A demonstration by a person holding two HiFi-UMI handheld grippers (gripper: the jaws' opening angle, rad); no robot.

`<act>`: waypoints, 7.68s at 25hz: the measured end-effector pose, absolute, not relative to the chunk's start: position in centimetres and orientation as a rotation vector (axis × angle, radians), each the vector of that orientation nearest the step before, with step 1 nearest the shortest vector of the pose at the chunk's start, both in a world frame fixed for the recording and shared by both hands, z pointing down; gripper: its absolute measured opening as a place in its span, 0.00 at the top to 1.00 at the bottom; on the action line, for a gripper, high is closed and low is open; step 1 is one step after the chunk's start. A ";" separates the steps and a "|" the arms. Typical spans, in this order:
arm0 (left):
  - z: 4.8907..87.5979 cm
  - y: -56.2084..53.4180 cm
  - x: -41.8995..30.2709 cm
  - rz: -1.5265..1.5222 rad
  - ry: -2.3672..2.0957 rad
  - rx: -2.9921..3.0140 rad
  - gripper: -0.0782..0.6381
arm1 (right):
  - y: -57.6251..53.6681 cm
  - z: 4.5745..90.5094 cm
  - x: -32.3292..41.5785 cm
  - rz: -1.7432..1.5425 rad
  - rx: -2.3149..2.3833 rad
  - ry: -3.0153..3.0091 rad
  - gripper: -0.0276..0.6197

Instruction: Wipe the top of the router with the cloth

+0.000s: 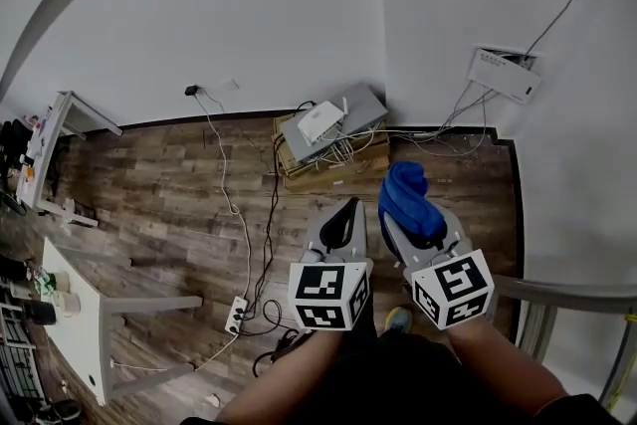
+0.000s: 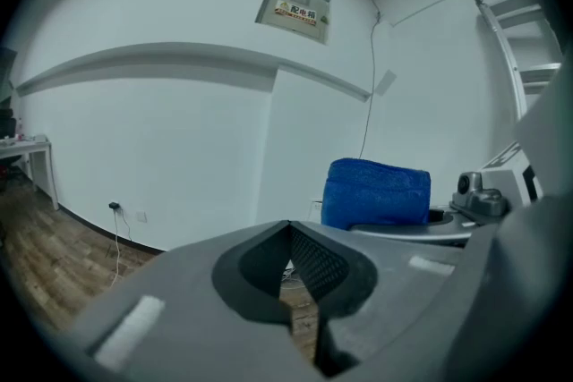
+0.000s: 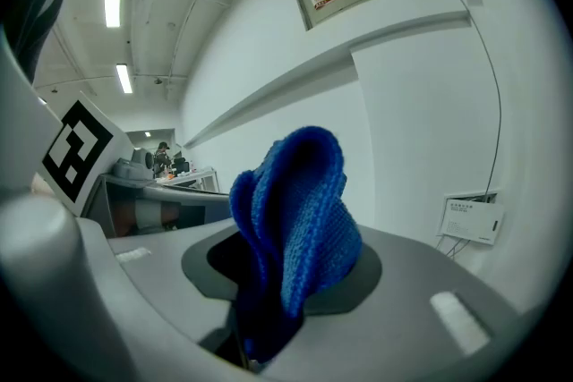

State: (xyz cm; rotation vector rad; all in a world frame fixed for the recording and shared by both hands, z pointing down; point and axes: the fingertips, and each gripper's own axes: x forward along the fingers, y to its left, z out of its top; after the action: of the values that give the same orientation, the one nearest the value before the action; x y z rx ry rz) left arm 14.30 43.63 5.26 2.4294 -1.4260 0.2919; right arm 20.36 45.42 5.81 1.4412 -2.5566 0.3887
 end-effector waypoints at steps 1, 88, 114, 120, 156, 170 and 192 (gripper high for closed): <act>6.1 42.2 13.9 0.286 -1.425 2.414 0.89 | 44.0 6.6 20.2 0.396 1.434 -2.549 0.71; 46.2 -1.0 -7.1 0.323 -1.550 1.616 0.89 | 1.8 58.4 2.0 0.437 0.619 -2.030 0.73; 45.3 2.6 -17.7 0.332 -1.619 1.614 0.89 | 7.7 56.2 -9.7 0.621 0.630 -2.123 0.73; 50.9 3.6 -15.7 0.353 -1.537 1.615 0.89 | 5.5 60.5 -7.9 0.640 0.706 -2.063 0.73; 46.8 -8.5 6.8 0.455 -1.330 1.774 0.89 | -5.6 52.7 12.9 0.606 0.861 -2.099 0.73; 50.3 -9.4 9.3 0.511 -1.341 1.732 0.89 | -9.7 56.1 14.4 0.538 0.852 -2.113 0.73; 48.4 -9.9 2.8 0.384 -1.433 1.689 0.89 | -7.7 52.3 13.8 0.589 0.962 -2.051 0.73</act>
State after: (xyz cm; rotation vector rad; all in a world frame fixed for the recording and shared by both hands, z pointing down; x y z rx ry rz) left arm 2.82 -9.86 48.36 1.6893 -1.4331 0.3839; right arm 13.82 -7.75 52.30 0.9621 -2.0513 0.5888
